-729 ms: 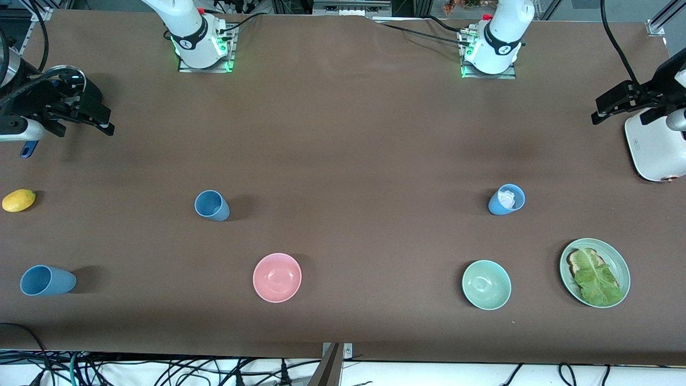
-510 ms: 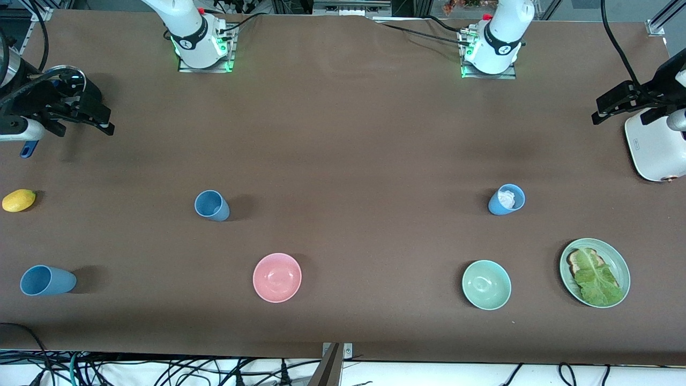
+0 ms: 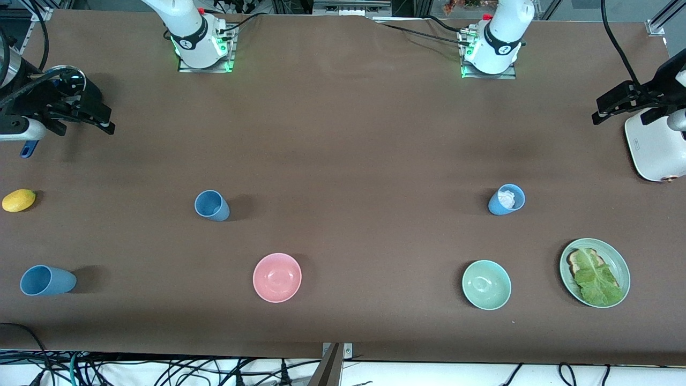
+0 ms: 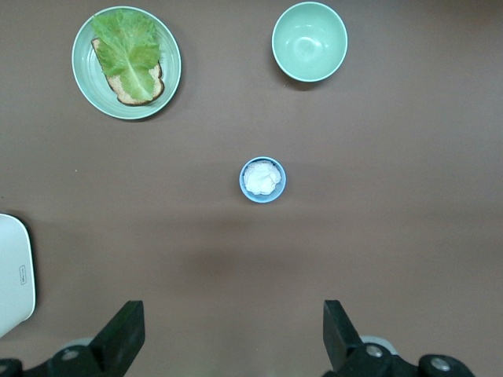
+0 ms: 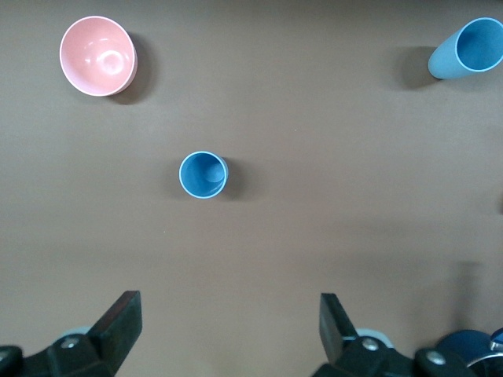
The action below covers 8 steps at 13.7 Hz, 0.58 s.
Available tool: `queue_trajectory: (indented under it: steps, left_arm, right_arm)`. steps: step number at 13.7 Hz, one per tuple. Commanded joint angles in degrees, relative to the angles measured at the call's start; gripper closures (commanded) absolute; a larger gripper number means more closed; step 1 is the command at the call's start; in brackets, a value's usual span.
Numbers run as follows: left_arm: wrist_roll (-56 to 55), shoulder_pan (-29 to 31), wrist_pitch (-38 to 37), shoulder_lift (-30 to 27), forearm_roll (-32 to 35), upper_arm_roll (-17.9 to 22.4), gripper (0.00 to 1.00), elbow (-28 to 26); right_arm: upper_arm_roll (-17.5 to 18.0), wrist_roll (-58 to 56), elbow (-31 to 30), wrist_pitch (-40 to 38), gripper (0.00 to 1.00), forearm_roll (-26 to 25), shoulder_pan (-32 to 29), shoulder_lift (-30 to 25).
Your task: Stack blue cups with both arms
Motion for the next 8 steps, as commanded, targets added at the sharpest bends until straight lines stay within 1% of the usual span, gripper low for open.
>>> queue_trajectory:
  steps: [1,8]
  left_arm:
    - [1.51,0.09,0.12,0.33,-0.89,0.19,0.00,0.85]
    - [1.51,0.09,0.12,0.33,-0.89,0.10,0.00,0.85]
  right_arm:
    - [-0.22,-0.78,1.00,-1.37,0.00,0.47,-0.13,-0.36]
    - [-0.05,-0.61,0.91,-2.25,0.00,0.56,-0.13,-0.71]
